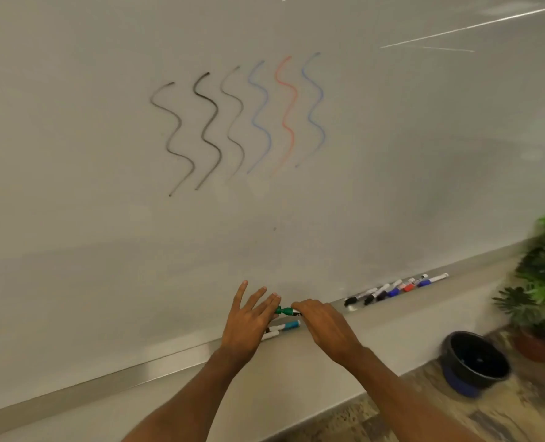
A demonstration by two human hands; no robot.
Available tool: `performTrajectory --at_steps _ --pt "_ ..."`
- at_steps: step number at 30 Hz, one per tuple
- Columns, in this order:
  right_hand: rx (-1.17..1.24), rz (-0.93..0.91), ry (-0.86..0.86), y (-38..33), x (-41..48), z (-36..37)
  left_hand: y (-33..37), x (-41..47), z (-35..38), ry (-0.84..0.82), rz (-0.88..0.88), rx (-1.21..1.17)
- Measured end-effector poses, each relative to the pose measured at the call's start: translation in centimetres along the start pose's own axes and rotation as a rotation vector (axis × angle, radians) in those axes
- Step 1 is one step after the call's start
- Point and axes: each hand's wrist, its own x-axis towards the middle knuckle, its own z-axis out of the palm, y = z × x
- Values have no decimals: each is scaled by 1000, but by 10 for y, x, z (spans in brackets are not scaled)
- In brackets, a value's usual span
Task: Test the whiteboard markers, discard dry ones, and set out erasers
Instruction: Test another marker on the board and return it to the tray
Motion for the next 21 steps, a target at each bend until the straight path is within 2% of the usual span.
performTrajectory --at_steps 9,15,21 --pt "29 190 -14 76 -105 -46 133 48 34 -58 160 -55" --pt "-28 400 -187 127 -172 -77 212 76 58 -260 244 -90" --pt "-39 604 -266 159 -218 -102 270 103 84 -294 384 -141"
